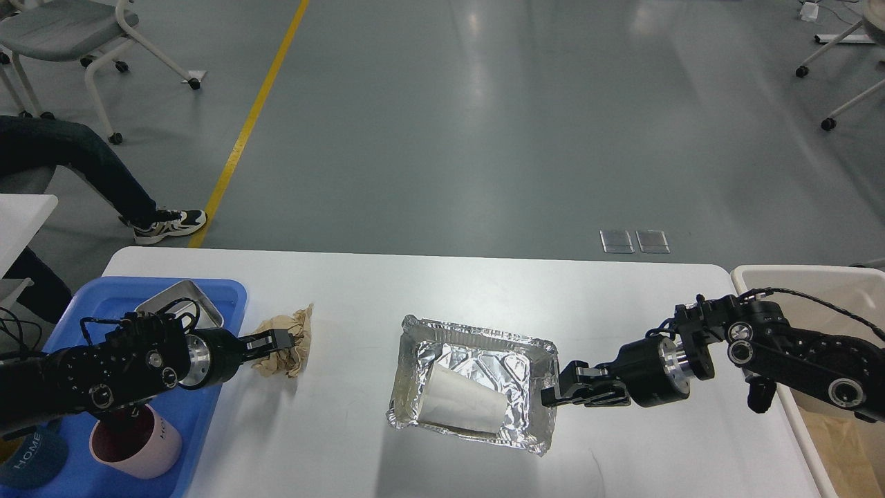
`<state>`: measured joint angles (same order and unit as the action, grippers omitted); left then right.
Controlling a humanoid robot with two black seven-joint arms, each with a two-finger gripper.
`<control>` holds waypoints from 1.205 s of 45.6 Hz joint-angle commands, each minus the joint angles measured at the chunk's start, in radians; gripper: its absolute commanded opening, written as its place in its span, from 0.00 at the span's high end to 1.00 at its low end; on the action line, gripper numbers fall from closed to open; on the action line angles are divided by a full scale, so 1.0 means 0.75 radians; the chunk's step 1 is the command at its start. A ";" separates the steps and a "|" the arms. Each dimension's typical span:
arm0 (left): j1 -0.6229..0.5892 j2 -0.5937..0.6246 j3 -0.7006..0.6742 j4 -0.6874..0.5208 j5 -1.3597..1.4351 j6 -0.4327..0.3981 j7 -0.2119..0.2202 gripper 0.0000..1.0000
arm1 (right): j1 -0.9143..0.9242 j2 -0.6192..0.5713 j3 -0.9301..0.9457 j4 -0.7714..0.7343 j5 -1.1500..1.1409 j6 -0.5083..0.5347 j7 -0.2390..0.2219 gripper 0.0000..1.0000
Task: Tidy desktop
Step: 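Grasp the crumpled brown paper bag with the left gripper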
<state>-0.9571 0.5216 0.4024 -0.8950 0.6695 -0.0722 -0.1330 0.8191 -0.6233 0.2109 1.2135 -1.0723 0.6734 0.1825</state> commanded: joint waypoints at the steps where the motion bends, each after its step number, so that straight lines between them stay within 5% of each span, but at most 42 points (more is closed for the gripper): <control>1: -0.002 -0.025 0.028 0.001 -0.001 -0.006 0.001 0.66 | -0.002 0.001 -0.001 0.000 0.000 0.000 0.000 1.00; 15: 0.000 -0.029 0.040 0.005 -0.003 -0.008 0.042 0.73 | -0.002 0.003 -0.001 -0.004 0.000 0.000 0.000 1.00; 25: -0.016 -0.029 0.038 0.005 -0.001 -0.006 -0.011 1.00 | -0.002 0.003 0.001 -0.006 0.002 0.000 0.000 1.00; 41: -0.160 0.067 0.036 -0.034 -0.005 -0.067 -0.031 1.00 | -0.002 0.003 -0.001 -0.008 0.002 0.000 0.000 1.00; 55: -0.215 0.315 -0.023 -0.248 -0.038 -0.014 -0.025 1.00 | -0.004 -0.008 -0.003 -0.004 0.000 0.000 0.000 1.00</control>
<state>-1.1083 0.6680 0.4072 -1.0055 0.6599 -0.1095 -0.1577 0.8174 -0.6251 0.2084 1.2072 -1.0715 0.6734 0.1825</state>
